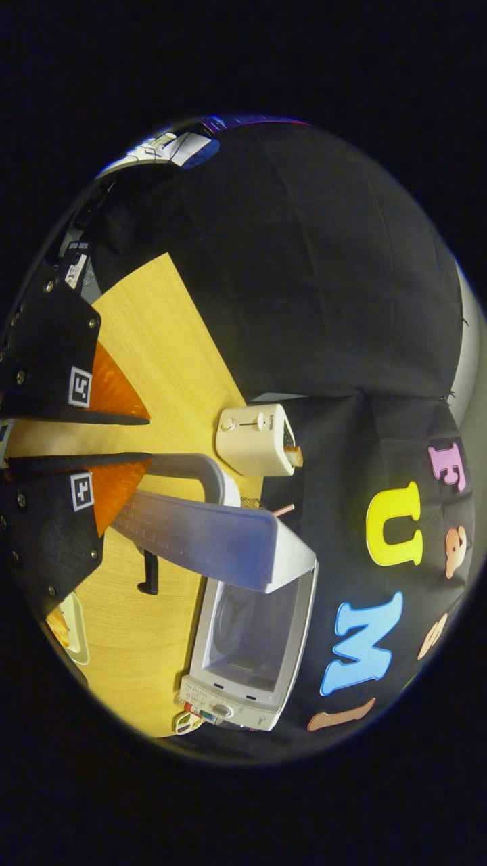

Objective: Open the microwave, put the food inside, and close the microwave door.

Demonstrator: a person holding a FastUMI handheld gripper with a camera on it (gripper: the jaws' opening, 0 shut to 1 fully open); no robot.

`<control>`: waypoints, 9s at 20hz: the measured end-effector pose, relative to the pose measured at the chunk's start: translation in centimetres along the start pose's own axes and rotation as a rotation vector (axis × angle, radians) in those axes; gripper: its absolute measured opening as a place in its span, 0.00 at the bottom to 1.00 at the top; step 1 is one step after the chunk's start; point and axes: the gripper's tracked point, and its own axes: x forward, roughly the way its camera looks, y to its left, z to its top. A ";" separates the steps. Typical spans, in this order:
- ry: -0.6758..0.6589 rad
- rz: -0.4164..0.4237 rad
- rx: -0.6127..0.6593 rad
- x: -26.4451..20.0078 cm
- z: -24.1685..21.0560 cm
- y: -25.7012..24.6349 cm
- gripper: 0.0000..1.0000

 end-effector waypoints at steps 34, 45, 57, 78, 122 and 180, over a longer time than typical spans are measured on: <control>0.012 -0.228 0.079 -11.7 -6.1 -19.6 0.99; 0.226 -0.227 0.121 -11.0 -14.6 -20.2 0.99; 0.332 -0.253 0.113 -11.4 -18.3 -20.7 0.99; 0.072 -0.380 0.342 -8.2 -6.3 -22.8 0.65; -0.374 -0.655 0.581 17.6 5.4 -40.9 0.65; -0.261 0.218 -0.004 -3.9 11.7 4.0 0.70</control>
